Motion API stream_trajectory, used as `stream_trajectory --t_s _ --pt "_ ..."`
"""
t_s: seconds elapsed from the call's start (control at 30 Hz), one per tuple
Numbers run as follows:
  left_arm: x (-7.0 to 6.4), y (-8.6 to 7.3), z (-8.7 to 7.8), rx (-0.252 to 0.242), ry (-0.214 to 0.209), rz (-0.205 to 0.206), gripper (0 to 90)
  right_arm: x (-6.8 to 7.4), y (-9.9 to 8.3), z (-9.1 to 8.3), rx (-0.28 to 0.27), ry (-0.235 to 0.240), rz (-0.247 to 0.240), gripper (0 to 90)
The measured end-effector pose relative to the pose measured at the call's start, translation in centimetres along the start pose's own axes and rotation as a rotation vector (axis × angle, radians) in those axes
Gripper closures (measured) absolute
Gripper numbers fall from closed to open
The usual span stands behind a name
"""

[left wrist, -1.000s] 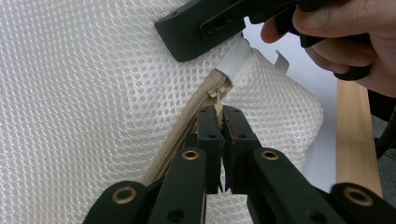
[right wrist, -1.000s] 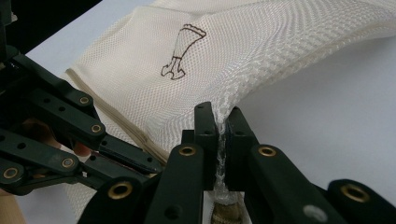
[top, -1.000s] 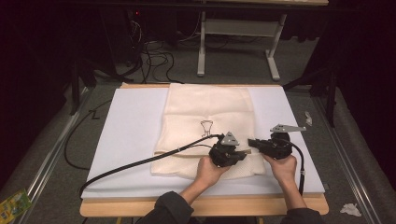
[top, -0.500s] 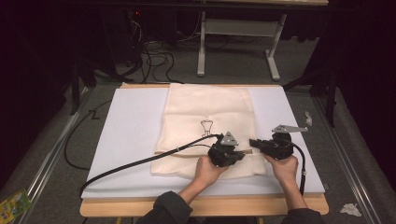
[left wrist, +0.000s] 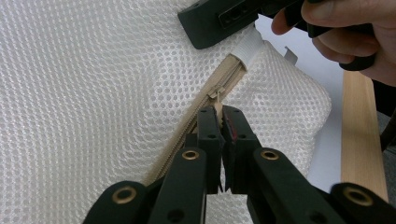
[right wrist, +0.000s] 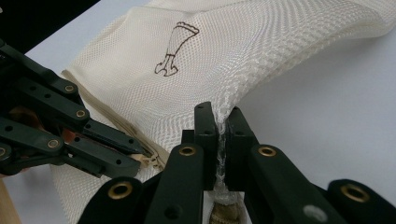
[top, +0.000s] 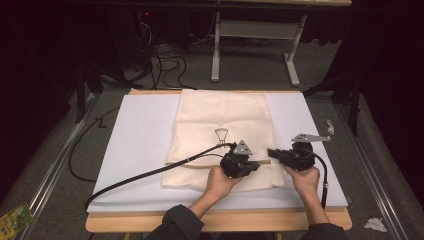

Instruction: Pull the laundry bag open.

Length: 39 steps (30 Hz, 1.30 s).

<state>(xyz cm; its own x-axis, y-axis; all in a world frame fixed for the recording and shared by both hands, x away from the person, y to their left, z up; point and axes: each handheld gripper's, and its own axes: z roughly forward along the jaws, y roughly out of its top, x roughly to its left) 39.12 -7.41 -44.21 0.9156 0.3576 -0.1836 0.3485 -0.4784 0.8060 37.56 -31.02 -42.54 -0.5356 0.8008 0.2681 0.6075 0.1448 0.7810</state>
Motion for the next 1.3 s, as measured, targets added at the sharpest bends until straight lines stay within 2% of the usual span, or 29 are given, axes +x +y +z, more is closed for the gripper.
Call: stream_trajectory --t_s 1.3 --pt "0.4 -0.3 -1.1 -0.009 0.009 0.002 86.9 0.1 0.0 0.0 0.001 -0.009 0.000 87.7"
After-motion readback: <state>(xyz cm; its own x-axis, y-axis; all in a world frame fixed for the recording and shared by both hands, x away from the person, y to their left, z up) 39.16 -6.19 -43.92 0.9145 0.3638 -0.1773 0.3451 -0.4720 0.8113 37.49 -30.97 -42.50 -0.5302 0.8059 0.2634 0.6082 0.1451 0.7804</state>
